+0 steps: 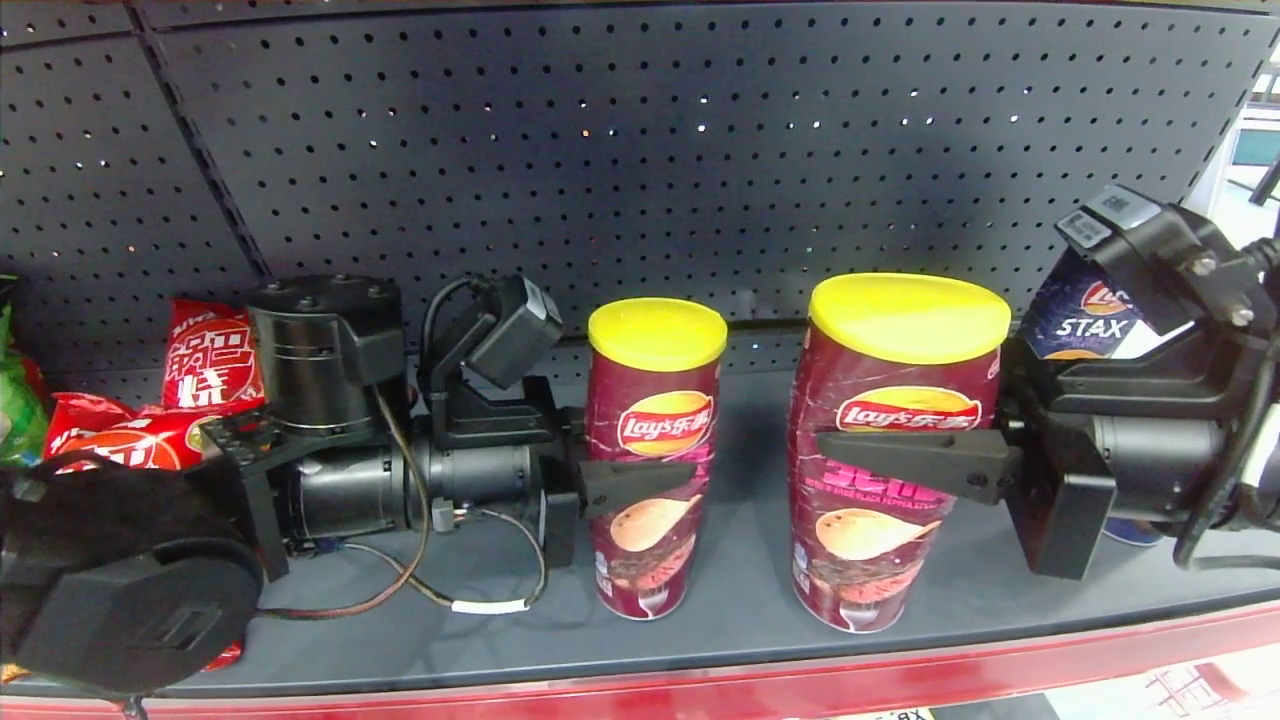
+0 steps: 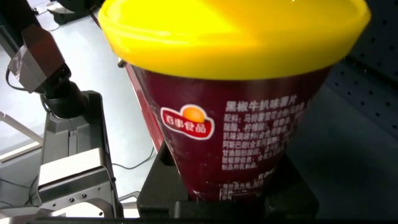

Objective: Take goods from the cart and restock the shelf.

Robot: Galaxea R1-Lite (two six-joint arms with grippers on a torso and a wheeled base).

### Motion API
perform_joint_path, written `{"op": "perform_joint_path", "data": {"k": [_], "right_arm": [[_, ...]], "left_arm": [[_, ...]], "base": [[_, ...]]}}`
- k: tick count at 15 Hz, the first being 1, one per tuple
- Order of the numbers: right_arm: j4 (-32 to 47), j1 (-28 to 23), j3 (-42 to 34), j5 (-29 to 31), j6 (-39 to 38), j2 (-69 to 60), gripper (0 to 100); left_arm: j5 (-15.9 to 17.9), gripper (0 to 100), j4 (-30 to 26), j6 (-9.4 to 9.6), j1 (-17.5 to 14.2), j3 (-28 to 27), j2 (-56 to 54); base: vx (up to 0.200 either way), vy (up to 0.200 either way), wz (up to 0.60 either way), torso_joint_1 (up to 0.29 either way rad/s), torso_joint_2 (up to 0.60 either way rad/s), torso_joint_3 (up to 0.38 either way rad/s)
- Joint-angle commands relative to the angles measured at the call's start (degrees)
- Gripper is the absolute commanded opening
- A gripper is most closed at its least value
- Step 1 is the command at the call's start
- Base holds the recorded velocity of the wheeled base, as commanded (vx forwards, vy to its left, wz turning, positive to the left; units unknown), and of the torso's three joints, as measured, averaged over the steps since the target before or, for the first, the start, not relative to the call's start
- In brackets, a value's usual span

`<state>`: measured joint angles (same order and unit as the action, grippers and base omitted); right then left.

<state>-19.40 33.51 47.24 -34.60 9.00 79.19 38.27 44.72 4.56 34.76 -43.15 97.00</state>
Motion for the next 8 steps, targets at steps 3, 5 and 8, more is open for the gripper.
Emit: {"op": "perform_joint_path", "data": {"k": [3, 5, 8], "right_arm": [[0.0, 0.0, -0.2, 0.0, 0.0, -0.3, 0], [0.0, -0.1, -0.2, 0.0, 0.0, -0.3, 0], [0.0, -0.1, -0.4, 0.0, 0.0, -0.2, 0]], "left_arm": [[-0.2, 0, 0.1, 0.01, 0.7, -1.9, 3.4], [-0.4, 0, 0.1, 0.01, 0.8, -1.8, 3.6], [-0.8, 0, 0.0, 0.01, 0.8, -1.6, 3.6]], "base": [[0.0, 0.0, 0.0, 0.0, 0.0, 0.0], [0.0, 0.0, 0.0, 0.0, 0.0, 0.0], [0.0, 0.0, 0.0, 0.0, 0.0, 0.0]]}}
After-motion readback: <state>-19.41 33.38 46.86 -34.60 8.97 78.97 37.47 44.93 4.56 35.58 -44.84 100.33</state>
